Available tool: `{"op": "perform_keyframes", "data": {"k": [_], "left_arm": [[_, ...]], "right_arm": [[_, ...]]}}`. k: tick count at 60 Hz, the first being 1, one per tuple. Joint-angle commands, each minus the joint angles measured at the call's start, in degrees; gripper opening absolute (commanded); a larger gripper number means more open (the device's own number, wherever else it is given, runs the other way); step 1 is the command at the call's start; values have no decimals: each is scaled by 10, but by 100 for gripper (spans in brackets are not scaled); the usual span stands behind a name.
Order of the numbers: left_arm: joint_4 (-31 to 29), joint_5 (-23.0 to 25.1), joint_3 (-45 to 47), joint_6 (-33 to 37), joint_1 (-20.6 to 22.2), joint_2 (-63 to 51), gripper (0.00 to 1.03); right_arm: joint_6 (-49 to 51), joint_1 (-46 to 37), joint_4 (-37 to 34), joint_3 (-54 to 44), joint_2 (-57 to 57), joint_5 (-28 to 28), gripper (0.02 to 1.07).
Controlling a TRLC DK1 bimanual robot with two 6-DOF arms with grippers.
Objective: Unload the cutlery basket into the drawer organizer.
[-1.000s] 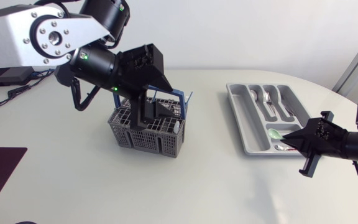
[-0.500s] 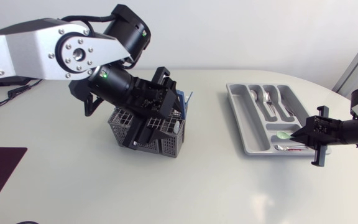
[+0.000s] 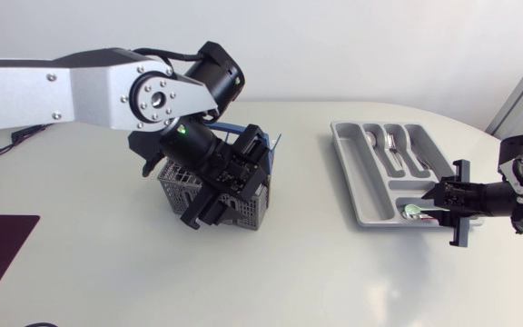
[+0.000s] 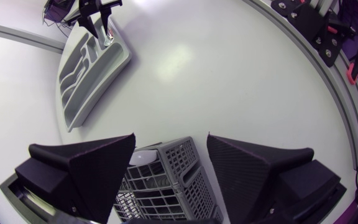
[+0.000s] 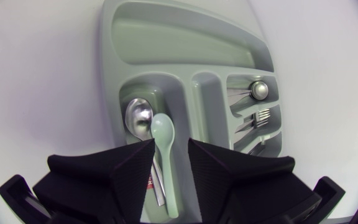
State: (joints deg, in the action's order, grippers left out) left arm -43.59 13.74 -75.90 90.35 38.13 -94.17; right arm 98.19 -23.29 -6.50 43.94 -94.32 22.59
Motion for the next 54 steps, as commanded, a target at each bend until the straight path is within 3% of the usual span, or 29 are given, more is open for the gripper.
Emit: {"op": "perform_keyframes", "data": {"k": [1,13,17,39,54], "left_arm": [[-9,-13,-23,41,8,-16,82],[-18,-35,-53,51,13,-35,83],[-18,-42,-65,49,14,-40,83],[-33,-92,-93,47,13,-62,83],[-35,-100,-115,42,19,-76,83]], "right_arm": [[7,5,14,-29,34,-1,65],[-22,10,25,-76,107,24,80],[-51,22,39,-91,127,23,104],[-172,106,36,-161,265,48,103],[-397,170,6,-141,305,47,102]]}}
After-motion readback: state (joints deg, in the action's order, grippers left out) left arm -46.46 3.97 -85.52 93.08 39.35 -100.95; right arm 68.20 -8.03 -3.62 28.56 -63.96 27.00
